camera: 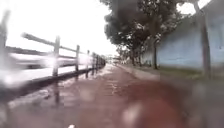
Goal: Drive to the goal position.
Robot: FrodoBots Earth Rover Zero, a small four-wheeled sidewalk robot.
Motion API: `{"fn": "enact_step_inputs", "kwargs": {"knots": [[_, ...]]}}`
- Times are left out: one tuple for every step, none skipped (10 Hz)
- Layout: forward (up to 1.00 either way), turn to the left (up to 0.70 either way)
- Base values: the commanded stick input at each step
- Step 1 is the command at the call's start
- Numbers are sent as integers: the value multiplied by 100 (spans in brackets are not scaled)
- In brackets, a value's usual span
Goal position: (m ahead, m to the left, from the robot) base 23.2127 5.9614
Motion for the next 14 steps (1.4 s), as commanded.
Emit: {"fn": "enact_step_inputs", "kwargs": {"knots": [[100,0],[100,0],[100,0],[100,0],[100,0],[100,0],[100,0],[100,0],[0,0],[21,0],[83,0],[8,0],[0,0],[0,0]]}}
